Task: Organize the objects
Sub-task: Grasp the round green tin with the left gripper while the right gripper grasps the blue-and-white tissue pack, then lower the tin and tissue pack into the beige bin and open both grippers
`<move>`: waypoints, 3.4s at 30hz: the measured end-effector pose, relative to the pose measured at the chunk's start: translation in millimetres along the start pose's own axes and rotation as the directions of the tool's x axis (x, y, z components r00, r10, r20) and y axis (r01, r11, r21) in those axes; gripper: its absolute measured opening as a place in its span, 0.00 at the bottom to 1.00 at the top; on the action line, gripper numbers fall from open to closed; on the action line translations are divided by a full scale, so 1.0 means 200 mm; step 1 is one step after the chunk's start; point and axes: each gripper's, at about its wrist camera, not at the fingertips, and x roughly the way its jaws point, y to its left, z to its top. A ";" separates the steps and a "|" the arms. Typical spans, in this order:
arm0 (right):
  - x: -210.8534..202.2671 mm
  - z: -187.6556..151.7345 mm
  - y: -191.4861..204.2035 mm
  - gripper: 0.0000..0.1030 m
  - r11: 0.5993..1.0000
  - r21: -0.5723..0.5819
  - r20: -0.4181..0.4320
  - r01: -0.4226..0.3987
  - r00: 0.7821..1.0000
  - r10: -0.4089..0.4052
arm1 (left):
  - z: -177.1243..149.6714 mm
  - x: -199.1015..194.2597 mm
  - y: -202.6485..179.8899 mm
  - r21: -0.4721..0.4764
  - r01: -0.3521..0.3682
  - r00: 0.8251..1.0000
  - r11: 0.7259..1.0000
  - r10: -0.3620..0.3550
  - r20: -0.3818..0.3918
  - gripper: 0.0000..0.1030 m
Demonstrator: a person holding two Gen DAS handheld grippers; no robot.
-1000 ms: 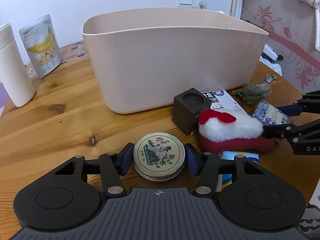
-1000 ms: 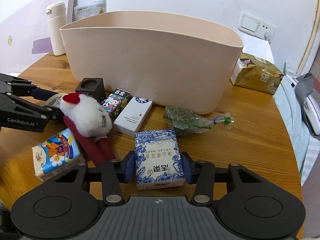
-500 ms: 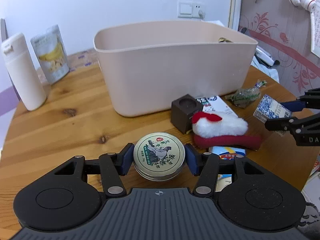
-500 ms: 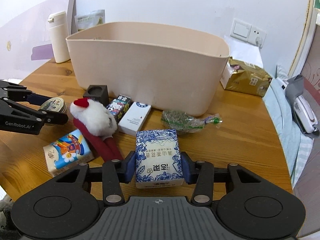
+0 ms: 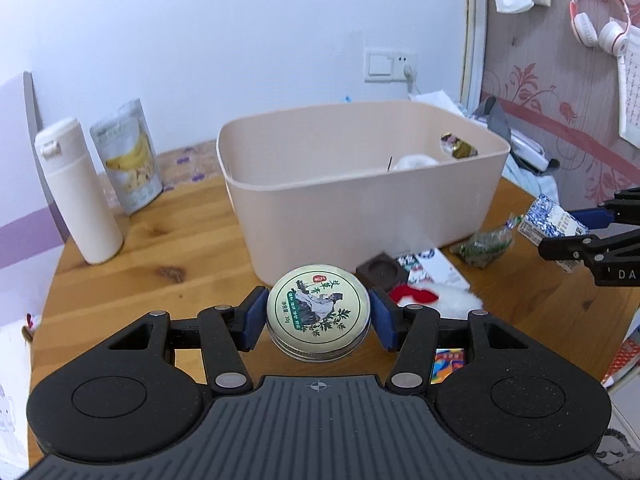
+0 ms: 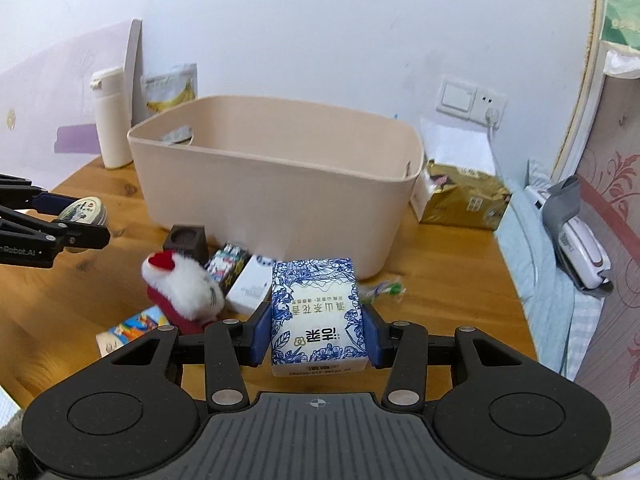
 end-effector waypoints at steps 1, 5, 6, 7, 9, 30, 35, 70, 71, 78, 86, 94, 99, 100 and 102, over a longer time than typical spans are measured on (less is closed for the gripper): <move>-0.01 0.01 -0.01 0.43 1.000 0.001 0.008 0.002 1.000 -0.002 | 0.01 -0.01 0.00 0.002 0.000 1.000 1.000 0.000 0.004 0.54; -0.05 0.05 -0.03 0.43 1.000 0.019 0.040 0.005 0.999 -0.006 | 0.07 -0.03 -0.01 0.001 0.003 1.000 1.000 -0.003 0.025 0.54; -0.06 0.07 -0.04 0.43 1.000 0.022 0.048 0.006 0.999 -0.007 | 0.08 -0.03 -0.01 0.001 0.003 1.000 1.000 -0.003 0.031 0.54; -0.07 0.08 -0.04 0.43 1.000 0.024 0.056 0.008 0.998 -0.009 | 0.09 -0.04 0.00 0.002 0.003 0.999 1.000 -0.003 0.035 0.54; -0.08 0.09 -0.05 0.43 1.000 0.027 0.068 0.010 0.998 -0.012 | 0.11 -0.05 0.00 0.001 0.003 0.999 1.000 -0.003 0.047 0.54; -0.05 0.34 -0.10 0.43 0.999 0.013 0.170 0.036 0.985 -0.037 | 0.41 0.07 0.02 0.009 0.006 0.991 1.000 -0.007 0.134 0.54; -0.01 0.40 -0.11 0.43 0.999 0.015 0.179 0.041 0.983 -0.043 | 0.46 0.16 0.01 0.008 0.011 0.991 1.000 -0.012 0.132 0.54; 0.53 0.57 -0.08 0.44 1.000 -0.020 0.004 -0.017 1.000 0.017 | 0.55 0.77 0.00 0.042 0.049 0.988 0.998 -0.042 -0.151 0.54; 0.55 0.57 -0.07 0.44 1.000 -0.024 -0.008 -0.017 1.000 0.017 | 0.56 0.77 0.00 0.046 0.051 0.986 0.998 -0.043 -0.161 0.54; 0.56 0.58 -0.05 0.45 0.999 -0.048 -0.034 -0.006 0.999 0.005 | 0.55 0.79 -0.01 0.061 0.034 0.979 0.998 -0.021 -0.201 0.54; 0.51 0.58 -0.06 0.60 0.999 -0.052 -0.016 0.013 1.000 -0.014 | 0.56 0.75 -0.01 0.032 0.037 0.983 0.999 -0.031 -0.179 0.70; 0.41 0.58 -0.09 0.74 1.000 -0.005 0.027 0.018 0.999 -0.018 | 0.59 0.62 -0.03 0.019 0.005 0.996 1.000 -0.004 -0.090 0.81; 0.34 0.58 -0.11 0.82 1.000 0.023 0.065 0.021 0.998 -0.022 | 0.59 0.54 -0.05 0.028 -0.020 0.998 0.999 0.021 -0.061 0.82; 0.32 0.58 -0.12 0.84 0.999 0.024 0.072 0.023 0.997 -0.024 | 0.59 0.52 -0.05 0.029 -0.022 0.998 0.999 0.024 -0.055 0.82; 0.29 0.57 -0.11 0.85 0.999 0.025 0.087 0.023 0.996 -0.025 | 0.58 0.48 -0.07 0.030 -0.026 0.999 0.999 0.027 -0.045 0.83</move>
